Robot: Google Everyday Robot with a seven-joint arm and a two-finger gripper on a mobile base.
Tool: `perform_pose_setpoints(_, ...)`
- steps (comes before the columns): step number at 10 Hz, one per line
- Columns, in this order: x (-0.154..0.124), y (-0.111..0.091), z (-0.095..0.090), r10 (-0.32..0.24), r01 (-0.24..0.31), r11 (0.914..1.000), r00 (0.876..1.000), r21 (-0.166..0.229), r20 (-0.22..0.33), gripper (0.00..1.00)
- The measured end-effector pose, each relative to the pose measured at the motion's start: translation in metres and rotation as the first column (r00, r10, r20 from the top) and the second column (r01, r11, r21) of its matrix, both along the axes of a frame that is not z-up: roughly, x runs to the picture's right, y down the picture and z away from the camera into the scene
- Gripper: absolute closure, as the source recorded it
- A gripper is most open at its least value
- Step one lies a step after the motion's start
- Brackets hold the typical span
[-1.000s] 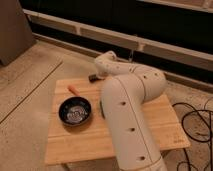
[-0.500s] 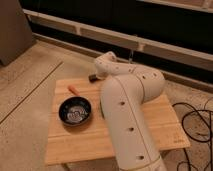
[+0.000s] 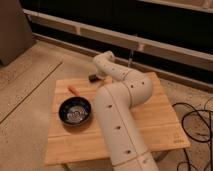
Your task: Push the eraser across the table
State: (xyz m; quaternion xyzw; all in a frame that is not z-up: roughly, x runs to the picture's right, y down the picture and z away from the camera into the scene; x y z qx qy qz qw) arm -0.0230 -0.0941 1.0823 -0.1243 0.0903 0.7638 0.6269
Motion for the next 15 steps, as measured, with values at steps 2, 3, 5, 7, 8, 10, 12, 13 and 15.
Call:
perform_pose_setpoints(2,-0.011,-0.001,0.013,-0.027,0.027,0.9996,1.000,-0.002,0.014,0.97)
perform_pose_setpoints(3,-0.016,0.000,0.020,-0.042,0.042,0.9991,0.999,-0.003,0.024,0.97)
perform_pose_setpoints(5,-0.020,0.001,0.031,-0.055,0.054,0.9984,0.997,0.016,0.046,0.97)
perform_pose_setpoints(7,-0.023,-0.006,0.037,-0.060,0.057,0.9969,0.996,0.055,0.066,0.97)
perform_pose_setpoints(8,-0.024,-0.010,0.039,-0.065,0.059,0.9955,0.995,0.074,0.072,0.97)
perform_pose_setpoints(10,-0.028,-0.032,0.035,-0.079,0.068,0.9887,0.994,0.133,0.079,0.97)
perform_pose_setpoints(12,-0.035,-0.072,0.016,-0.116,0.100,0.9710,0.991,0.217,0.060,0.97)
perform_pose_setpoints(13,-0.042,-0.089,0.006,-0.132,0.114,0.9610,0.990,0.252,0.053,0.97)
perform_pose_setpoints(15,-0.046,-0.094,0.002,-0.126,0.109,0.9606,0.991,0.256,0.050,0.97)
